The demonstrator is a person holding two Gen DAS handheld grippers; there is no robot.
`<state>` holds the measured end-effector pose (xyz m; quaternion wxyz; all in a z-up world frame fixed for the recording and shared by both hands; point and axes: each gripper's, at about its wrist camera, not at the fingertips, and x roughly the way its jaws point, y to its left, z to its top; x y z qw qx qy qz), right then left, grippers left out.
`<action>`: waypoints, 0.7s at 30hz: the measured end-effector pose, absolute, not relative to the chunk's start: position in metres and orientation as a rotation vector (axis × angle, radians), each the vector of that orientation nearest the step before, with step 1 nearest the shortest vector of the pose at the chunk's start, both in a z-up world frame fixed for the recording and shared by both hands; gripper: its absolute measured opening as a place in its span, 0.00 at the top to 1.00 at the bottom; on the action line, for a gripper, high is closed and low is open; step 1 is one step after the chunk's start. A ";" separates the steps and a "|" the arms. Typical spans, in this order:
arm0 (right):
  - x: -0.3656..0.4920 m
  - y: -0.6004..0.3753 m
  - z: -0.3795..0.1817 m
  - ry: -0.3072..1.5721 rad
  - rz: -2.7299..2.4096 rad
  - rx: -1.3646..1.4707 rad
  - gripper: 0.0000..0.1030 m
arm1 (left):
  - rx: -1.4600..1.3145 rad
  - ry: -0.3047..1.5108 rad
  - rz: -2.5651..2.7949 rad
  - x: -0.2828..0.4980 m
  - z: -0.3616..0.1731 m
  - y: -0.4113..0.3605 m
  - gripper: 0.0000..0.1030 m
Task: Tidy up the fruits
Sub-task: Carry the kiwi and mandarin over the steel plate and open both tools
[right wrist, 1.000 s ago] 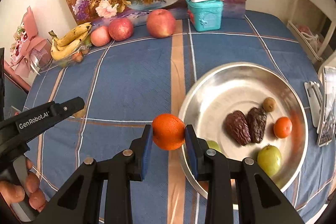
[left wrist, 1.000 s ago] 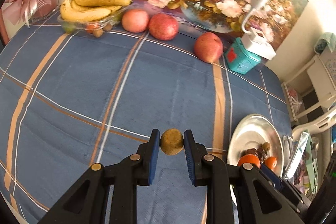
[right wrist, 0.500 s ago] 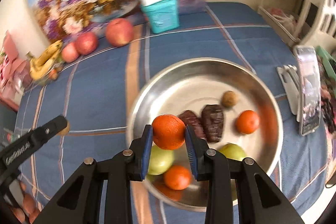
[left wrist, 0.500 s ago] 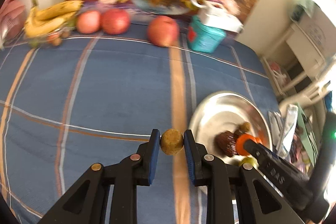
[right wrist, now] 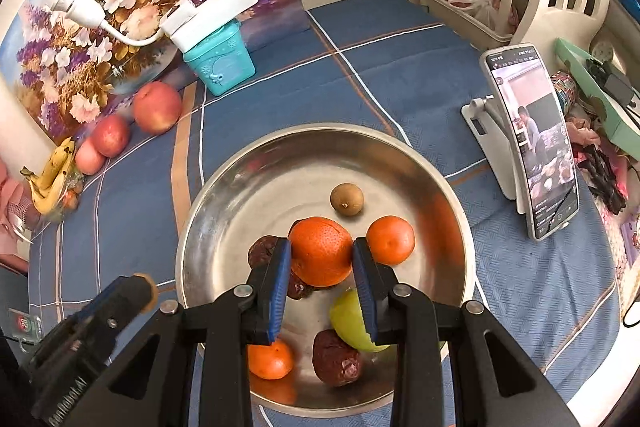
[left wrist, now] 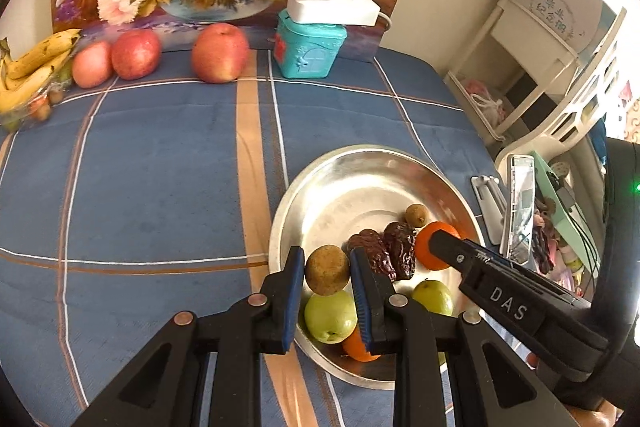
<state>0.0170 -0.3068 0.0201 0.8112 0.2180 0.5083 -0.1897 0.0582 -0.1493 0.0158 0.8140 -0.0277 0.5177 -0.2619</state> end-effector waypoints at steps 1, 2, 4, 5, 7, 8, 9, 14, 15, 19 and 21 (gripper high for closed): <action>0.017 -0.307 0.020 1.088 -0.404 0.465 0.68 | -0.062 1.105 -0.561 0.058 0.016 -0.150 0.75; 0.018 -0.306 0.019 1.089 -0.400 0.464 0.68 | -0.064 1.105 -0.561 0.059 0.015 -0.150 0.75; 0.018 -0.304 0.019 1.092 -0.394 0.462 0.68 | -0.061 1.108 -0.561 0.059 0.014 -0.150 0.75; 0.019 -0.303 0.018 1.095 -0.390 0.461 0.68 | -0.060 1.108 -0.561 0.059 0.014 -0.150 0.75; 0.019 -0.303 0.018 1.097 -0.379 0.467 0.68 | -0.061 1.110 -0.563 0.059 0.014 -0.150 0.75; 0.019 -0.302 0.018 1.096 -0.374 0.469 0.68 | -0.062 1.111 -0.564 0.059 0.014 -0.150 0.75; 0.019 -0.301 0.019 1.096 -0.373 0.465 0.68 | -0.060 1.111 -0.565 0.059 0.014 -0.150 0.75; 0.022 -0.299 0.019 1.101 -0.366 0.455 0.68 | -0.055 1.125 -0.559 0.059 0.011 -0.152 0.75; 0.021 -0.300 0.019 1.103 -0.365 0.454 0.68 | -0.056 1.130 -0.555 0.060 0.010 -0.151 0.74; 0.022 -0.299 0.018 1.109 -0.364 0.455 0.68 | -0.059 1.139 -0.547 0.061 0.008 -0.149 0.74; 0.023 -0.298 0.017 1.113 -0.359 0.451 0.68 | -0.060 1.142 -0.545 0.062 0.007 -0.149 0.74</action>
